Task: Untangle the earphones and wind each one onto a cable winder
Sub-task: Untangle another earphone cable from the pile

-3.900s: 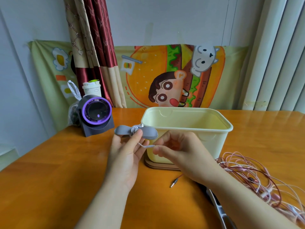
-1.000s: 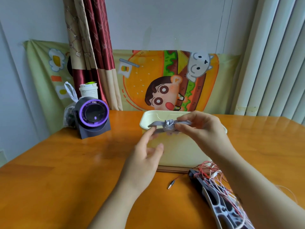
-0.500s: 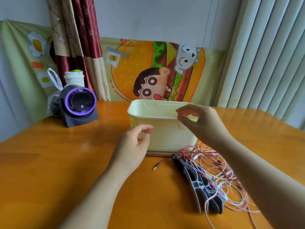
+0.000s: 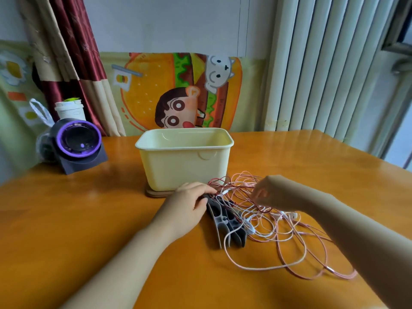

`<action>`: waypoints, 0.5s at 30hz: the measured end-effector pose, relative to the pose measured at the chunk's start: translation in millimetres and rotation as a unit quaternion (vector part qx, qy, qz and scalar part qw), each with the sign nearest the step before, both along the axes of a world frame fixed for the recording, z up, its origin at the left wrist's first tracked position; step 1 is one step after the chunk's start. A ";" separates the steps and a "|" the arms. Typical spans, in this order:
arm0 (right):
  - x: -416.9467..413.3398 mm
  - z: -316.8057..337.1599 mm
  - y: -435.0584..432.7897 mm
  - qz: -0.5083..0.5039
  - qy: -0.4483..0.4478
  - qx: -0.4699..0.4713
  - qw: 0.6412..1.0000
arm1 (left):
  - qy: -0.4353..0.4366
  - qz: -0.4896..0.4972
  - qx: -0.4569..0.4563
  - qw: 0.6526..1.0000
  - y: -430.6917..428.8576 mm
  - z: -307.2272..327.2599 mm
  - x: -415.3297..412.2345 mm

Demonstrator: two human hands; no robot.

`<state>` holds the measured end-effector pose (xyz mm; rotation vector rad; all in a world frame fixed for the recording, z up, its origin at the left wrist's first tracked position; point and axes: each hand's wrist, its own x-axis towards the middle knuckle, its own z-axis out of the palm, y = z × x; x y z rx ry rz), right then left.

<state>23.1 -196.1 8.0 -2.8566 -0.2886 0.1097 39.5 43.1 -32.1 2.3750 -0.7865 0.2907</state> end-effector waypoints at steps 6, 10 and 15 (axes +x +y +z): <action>20.6 -13.8 20.7 -0.008 -0.046 -0.050 0.998 | 0.039 -0.001 0.096 0.995 -21.1 -14.1 -14.8; 35.8 -23.5 28.7 0.003 -0.066 -0.102 0.993 | 0.024 0.020 0.081 0.996 -23.1 -22.3 -20.1; 40.1 -23.8 32.4 0.013 -0.058 -0.127 0.990 | 0.009 0.035 0.059 0.998 -19.7 -34.0 -24.3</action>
